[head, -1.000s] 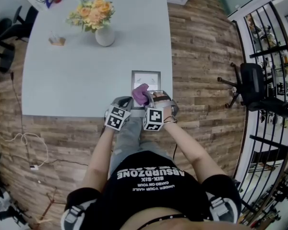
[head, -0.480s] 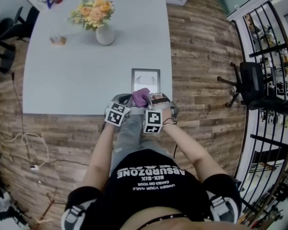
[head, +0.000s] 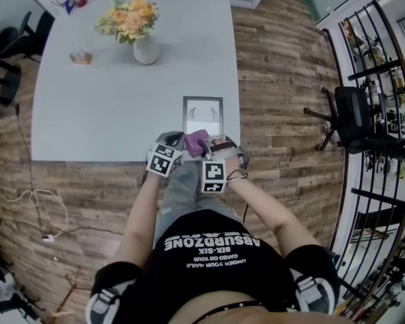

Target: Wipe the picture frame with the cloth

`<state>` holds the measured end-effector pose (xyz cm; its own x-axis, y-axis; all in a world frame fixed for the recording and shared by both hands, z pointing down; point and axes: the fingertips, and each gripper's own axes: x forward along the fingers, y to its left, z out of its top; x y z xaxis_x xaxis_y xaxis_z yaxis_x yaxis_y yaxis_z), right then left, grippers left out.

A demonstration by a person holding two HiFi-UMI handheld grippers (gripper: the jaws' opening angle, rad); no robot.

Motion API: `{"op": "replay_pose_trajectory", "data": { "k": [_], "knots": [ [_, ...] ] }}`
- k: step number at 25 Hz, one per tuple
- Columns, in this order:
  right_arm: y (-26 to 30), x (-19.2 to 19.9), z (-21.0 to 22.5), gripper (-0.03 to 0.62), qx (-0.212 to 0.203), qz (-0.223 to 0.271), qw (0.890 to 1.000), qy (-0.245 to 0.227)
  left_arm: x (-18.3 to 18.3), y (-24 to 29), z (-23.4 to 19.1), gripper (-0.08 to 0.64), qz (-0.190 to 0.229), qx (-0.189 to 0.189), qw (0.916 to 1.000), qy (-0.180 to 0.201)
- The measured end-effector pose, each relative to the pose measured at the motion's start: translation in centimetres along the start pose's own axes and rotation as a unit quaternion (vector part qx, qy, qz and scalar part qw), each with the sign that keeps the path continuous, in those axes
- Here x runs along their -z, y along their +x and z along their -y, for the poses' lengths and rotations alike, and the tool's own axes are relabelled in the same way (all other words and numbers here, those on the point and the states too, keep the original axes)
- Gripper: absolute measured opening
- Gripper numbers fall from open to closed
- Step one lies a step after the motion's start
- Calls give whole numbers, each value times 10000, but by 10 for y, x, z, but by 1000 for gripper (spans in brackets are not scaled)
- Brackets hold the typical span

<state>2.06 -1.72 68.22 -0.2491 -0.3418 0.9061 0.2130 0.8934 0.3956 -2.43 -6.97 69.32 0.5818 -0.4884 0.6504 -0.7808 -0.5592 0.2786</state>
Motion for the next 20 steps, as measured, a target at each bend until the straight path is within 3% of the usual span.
{"op": "replay_pose_trajectory", "data": {
  "k": [9, 20],
  "knots": [
    [-3, 8, 1, 118, -37, -219, 9997, -39, -1, 0, 0, 6, 14, -31, 10000, -7],
    [-12, 40, -3, 118, -27, -434, 9986, 292, -1, 0, 0, 6, 16, -45, 10000, 1]
  ]
}}
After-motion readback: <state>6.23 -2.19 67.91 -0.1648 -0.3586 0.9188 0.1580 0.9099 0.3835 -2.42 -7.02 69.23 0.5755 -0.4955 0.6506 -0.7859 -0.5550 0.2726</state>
